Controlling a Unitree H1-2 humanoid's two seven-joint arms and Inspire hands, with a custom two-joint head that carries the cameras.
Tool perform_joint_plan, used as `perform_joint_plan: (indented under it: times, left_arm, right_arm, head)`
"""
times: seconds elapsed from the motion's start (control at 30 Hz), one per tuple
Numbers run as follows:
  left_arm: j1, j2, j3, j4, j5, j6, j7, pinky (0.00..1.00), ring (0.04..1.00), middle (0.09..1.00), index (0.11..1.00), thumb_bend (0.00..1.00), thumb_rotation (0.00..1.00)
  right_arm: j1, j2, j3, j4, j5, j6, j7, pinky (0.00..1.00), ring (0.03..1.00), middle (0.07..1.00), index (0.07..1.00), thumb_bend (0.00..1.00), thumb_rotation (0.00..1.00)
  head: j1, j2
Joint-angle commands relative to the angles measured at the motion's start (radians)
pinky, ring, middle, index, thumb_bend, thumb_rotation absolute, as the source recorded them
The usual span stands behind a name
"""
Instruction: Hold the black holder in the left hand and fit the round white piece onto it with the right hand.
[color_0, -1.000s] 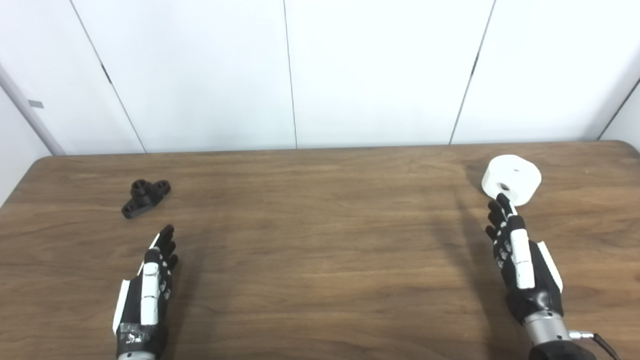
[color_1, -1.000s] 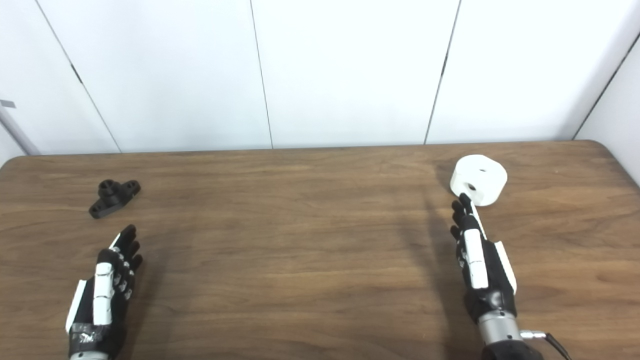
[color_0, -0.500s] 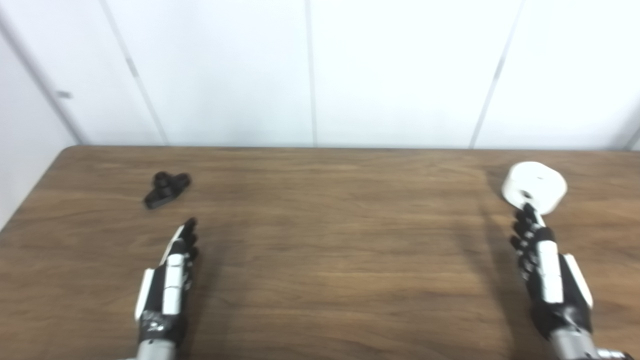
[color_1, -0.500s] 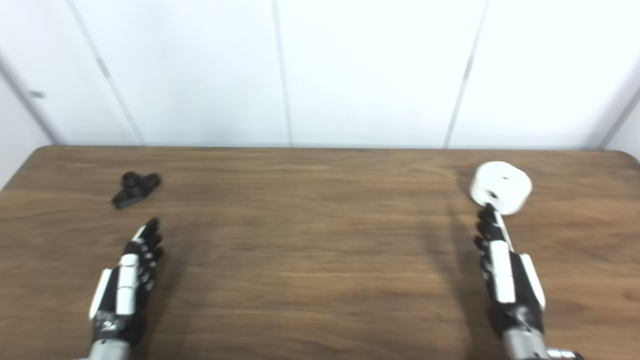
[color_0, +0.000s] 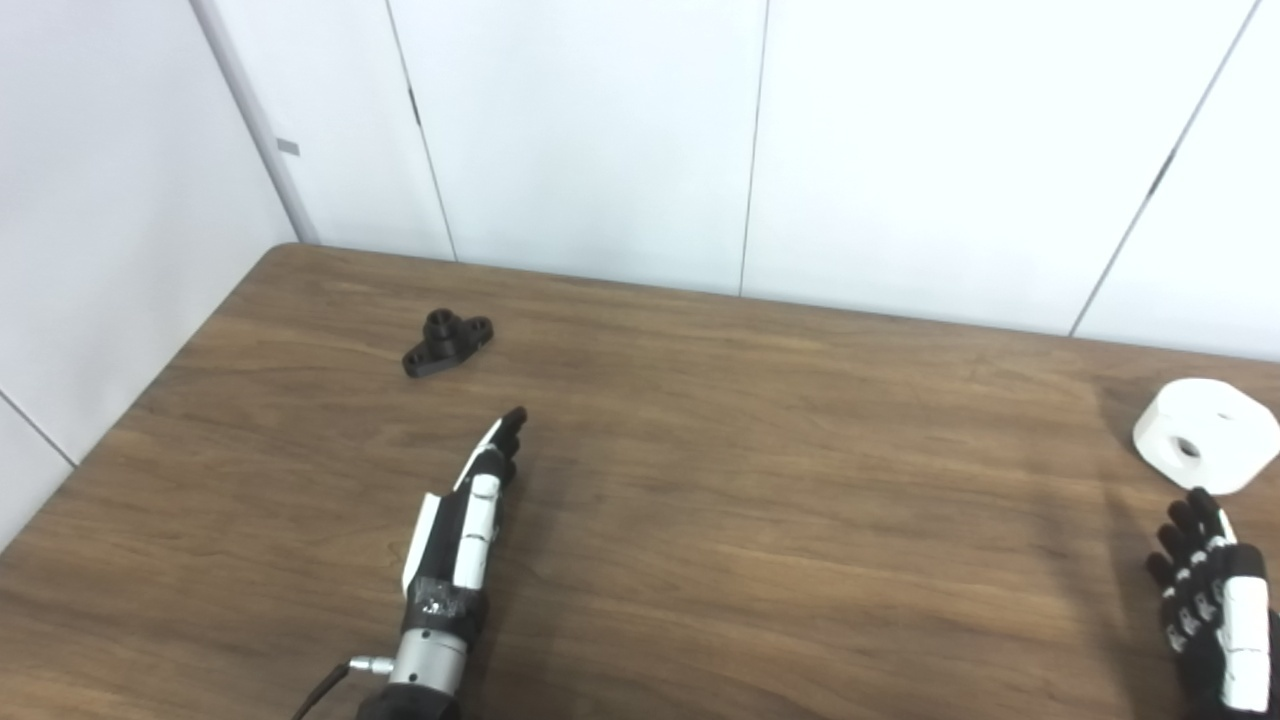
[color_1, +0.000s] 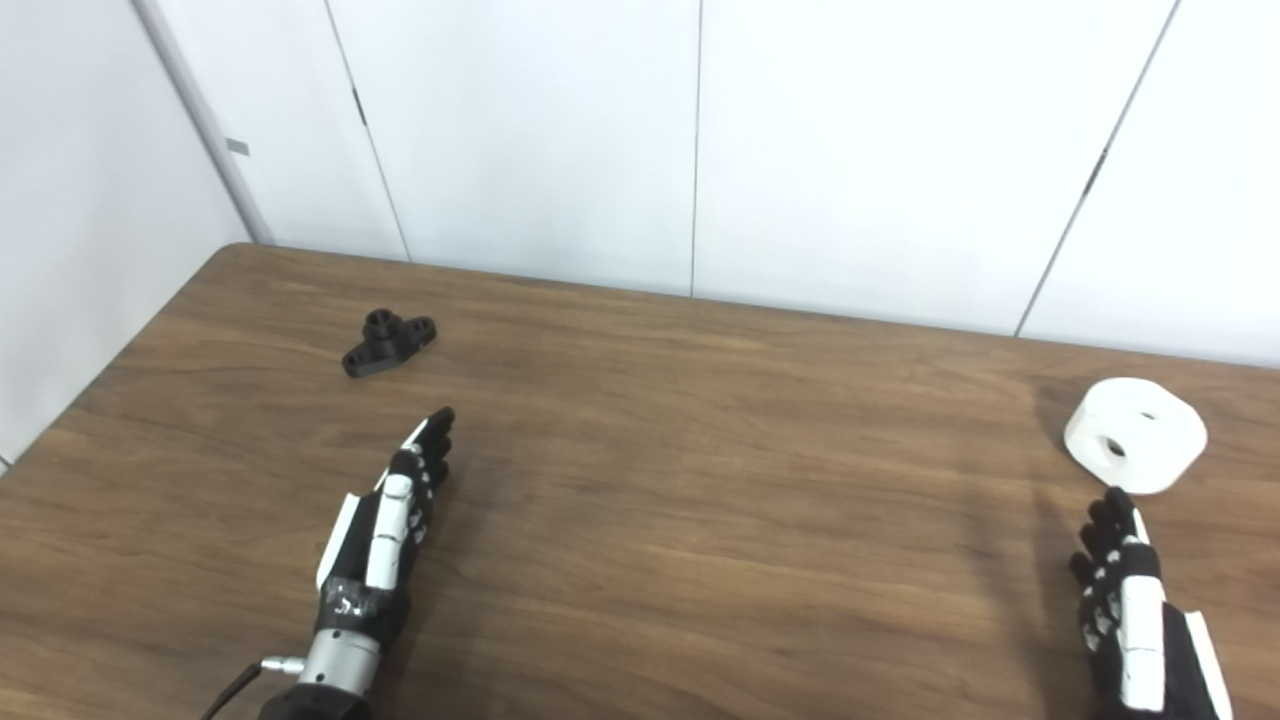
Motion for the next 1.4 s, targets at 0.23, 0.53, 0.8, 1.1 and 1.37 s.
perform_joint_plan:
  times: [0.23, 0.53, 0.8, 1.1, 1.37]
  left_arm:
    - [0.01, -0.025, -0.024, 0.042, 0.027, -0.079, 0.009, 1.0, 1.0, 0.991, 0.958, 0.43, 1.0]
    - [0.012, -0.026, -0.027, 0.05, 0.02, -0.094, 0.006, 1.0, 1.0, 1.0, 0.964, 0.4, 1.0]
    - [0.012, -0.024, -0.021, 0.039, 0.035, -0.068, 0.017, 1.0, 1.0, 0.988, 0.957, 0.44, 0.93]
    - [-0.007, 0.017, 0.007, -0.105, 0.252, 0.117, 0.094, 0.99, 0.993, 0.985, 0.938, 0.68, 0.45]
    - [-0.085, 0.141, 0.077, -0.125, 0.477, 0.24, 0.125, 1.0, 1.0, 0.96, 0.871, 0.86, 0.33]
  right_arm:
    - [-0.019, -0.029, -0.02, 0.024, 0.038, -0.084, 0.021, 1.0, 0.939, 0.913, 1.0, 0.53, 1.0]
    - [-0.017, -0.032, -0.017, 0.03, 0.043, -0.08, 0.02, 0.99, 0.91, 0.885, 1.0, 0.52, 1.0]
    - [-0.019, -0.033, -0.012, 0.031, 0.04, -0.088, 0.021, 0.9, 0.893, 0.885, 1.0, 0.55, 1.0]
    - [-0.023, -0.02, 0.002, 0.03, 0.023, -0.09, 0.013, 1.0, 0.93, 0.918, 1.0, 0.56, 1.0]
    - [-0.022, -0.004, 0.006, 0.007, 0.013, -0.072, 0.0, 1.0, 0.949, 0.932, 1.0, 0.59, 1.0]
  head:
    - [0.008, -0.017]
    - [0.007, -0.026]
    - [0.007, -0.011]
    - [-0.014, -0.005]
    - [-0.022, -0.002]
